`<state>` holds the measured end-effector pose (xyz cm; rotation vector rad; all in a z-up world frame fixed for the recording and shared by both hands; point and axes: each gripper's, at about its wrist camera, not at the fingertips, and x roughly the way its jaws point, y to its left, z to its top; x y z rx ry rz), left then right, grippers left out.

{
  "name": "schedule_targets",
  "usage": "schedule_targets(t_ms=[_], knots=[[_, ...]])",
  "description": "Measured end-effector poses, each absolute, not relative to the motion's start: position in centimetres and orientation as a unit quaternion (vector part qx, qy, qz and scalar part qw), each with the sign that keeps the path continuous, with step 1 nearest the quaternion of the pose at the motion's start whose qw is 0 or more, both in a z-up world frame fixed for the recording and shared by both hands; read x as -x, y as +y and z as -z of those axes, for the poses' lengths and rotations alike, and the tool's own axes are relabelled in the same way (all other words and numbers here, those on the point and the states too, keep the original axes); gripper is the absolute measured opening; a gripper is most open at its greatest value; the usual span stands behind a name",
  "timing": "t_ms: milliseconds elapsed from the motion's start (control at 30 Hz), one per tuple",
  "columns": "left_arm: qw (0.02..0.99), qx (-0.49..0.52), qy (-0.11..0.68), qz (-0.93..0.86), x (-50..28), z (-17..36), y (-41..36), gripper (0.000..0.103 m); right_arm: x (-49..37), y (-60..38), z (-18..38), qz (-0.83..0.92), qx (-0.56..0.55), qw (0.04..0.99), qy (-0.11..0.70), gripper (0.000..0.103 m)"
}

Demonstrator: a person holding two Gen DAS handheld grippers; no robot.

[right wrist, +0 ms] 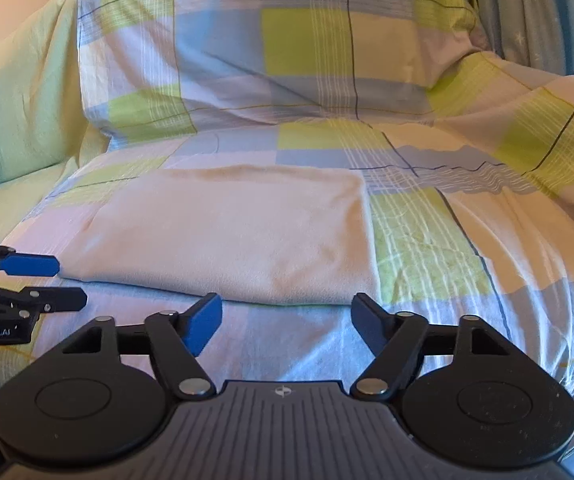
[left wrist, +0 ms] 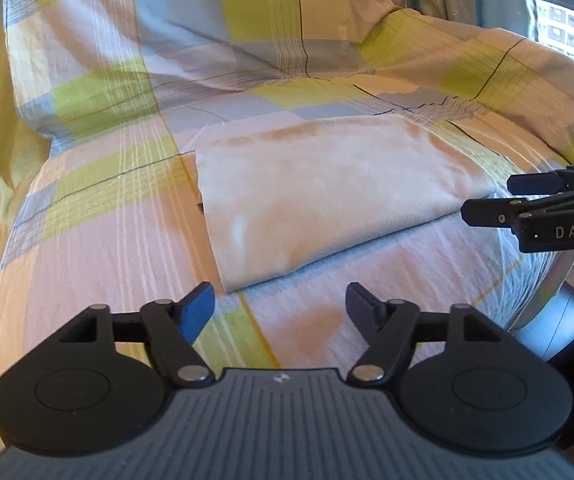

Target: Fold clothes

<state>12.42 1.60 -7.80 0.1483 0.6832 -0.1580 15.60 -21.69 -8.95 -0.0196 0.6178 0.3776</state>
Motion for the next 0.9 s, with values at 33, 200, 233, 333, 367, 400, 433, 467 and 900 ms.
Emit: schedule_targets(t_ms=[33, 200, 233, 333, 367, 400, 433, 467, 900], knots=[[0.936, -0.071, 0.336, 0.074, -12.3, 7.7, 1.4, 0.074, -15.6, -21.7, 8.8, -0.182, 0.011, 0.936, 0.301, 0.085], [0.947, -0.058, 0.311, 0.058, -11.4, 6.0, 0.7, 0.100, -15.0, -21.6, 8.4, -0.178, 0.011, 0.939, 0.295, 0.100], [0.948, -0.056, 0.310, 0.054, -11.2, 5.6, 0.7, 0.102, -14.9, -21.6, 8.3, -0.178, 0.013, 0.939, 0.293, 0.101], [0.949, -0.048, 0.308, 0.045, -10.5, 4.6, 0.8, 0.102, -14.1, -21.6, 8.0, -0.178, 0.014, 0.940, 0.291, 0.101], [0.950, -0.044, 0.308, 0.042, -10.2, 4.3, 0.9, 0.102, -13.9, -21.7, 7.9, -0.176, 0.013, 0.940, 0.291, 0.101], [0.950, -0.041, 0.307, 0.039, -9.9, 4.0, 1.0, 0.102, -13.6, -21.8, 7.7, -0.174, 0.011, 0.941, 0.291, 0.101], [0.951, -0.037, 0.306, 0.037, -9.6, 3.6, 1.1, 0.102, -13.2, -22.0, 7.6, -0.172, 0.007, 0.942, 0.289, 0.101], [0.952, -0.034, 0.303, 0.034, -9.2, 3.2, 1.2, 0.102, -12.8, -22.2, 7.5, -0.169, 0.005, 0.943, 0.288, 0.101], [0.957, -0.030, 0.288, 0.010, -5.0, -0.3, 0.7, 0.102, -8.5, -22.6, 3.2, -0.164, 0.002, 0.942, 0.293, 0.103]])
